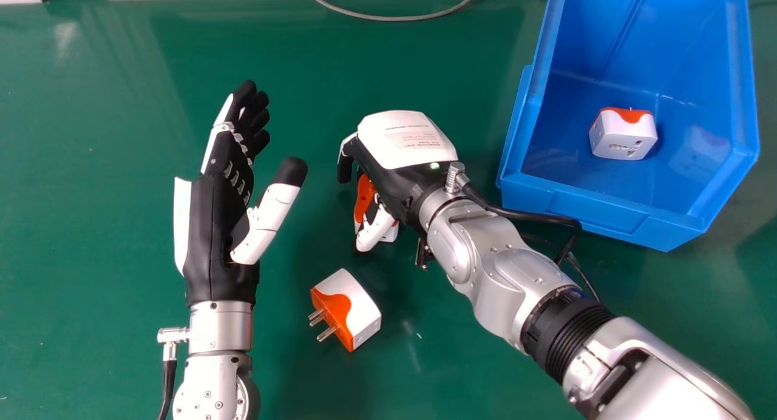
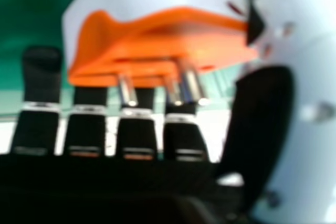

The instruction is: Pick all objects and put in blue box

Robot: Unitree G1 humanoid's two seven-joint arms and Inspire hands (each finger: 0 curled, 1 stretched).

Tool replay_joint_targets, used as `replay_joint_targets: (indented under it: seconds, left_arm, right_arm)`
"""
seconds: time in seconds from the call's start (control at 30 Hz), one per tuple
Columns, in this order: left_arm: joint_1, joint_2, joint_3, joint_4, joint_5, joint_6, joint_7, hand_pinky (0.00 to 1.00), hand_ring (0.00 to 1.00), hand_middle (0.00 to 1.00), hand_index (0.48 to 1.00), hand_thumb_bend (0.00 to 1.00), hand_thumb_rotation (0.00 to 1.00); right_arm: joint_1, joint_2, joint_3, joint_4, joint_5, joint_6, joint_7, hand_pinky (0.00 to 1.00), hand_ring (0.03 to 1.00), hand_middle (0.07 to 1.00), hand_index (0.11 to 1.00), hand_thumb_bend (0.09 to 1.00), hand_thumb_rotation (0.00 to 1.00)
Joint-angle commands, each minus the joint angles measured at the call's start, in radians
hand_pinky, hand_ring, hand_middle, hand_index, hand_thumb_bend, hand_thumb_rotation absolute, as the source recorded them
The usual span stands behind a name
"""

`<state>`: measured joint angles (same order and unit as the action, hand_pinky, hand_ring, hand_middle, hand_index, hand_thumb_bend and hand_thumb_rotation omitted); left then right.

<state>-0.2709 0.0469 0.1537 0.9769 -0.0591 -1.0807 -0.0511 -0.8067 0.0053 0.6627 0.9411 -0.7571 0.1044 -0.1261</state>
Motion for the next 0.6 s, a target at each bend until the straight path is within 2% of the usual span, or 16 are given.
replay_joint_targets:
  seconds: [0.0, 0.13, 0.23, 0.4, 0.57]
  left_arm:
    - [-0.019, -0.004, 0.001, 0.002, -0.003, -0.021, -0.007, 0.9, 0.9, 0.9, 0.887, 0.92, 0.65]
    - [-0.022, -0.002, 0.002, 0.007, 0.006, -0.022, 0.003, 0.9, 0.9, 0.9, 0.887, 0.91, 0.65]
    - [-0.024, -0.003, 0.003, 0.007, 0.003, -0.023, 0.001, 0.9, 0.9, 0.9, 0.887, 0.91, 0.65]
    - [-0.023, -0.002, 0.003, 0.007, 0.009, -0.026, 0.008, 0.91, 0.9, 0.9, 0.886, 0.91, 0.65]
    - [-0.019, -0.002, 0.001, 0.005, 0.022, -0.029, 0.024, 0.91, 0.9, 0.9, 0.884, 0.91, 0.65]
  right_arm:
    - [0.009, -0.008, -0.002, -0.01, 0.002, -0.008, 0.016, 0.34, 0.397, 0.513, 0.585, 0.519, 0.0]
    - [0.011, -0.014, -0.012, -0.018, 0.013, -0.024, 0.01, 0.33, 0.389, 0.505, 0.581, 0.514, 0.0]
    - [0.021, -0.017, -0.024, -0.037, 0.022, -0.028, -0.007, 0.34, 0.388, 0.502, 0.579, 0.512, 0.0]
    - [0.086, -0.041, -0.087, -0.144, 0.059, -0.042, -0.054, 0.34, 0.389, 0.5, 0.57, 0.51, 0.0]
    - [0.201, -0.073, -0.161, -0.301, 0.086, -0.083, -0.156, 0.35, 0.4, 0.498, 0.546, 0.508, 0.0]
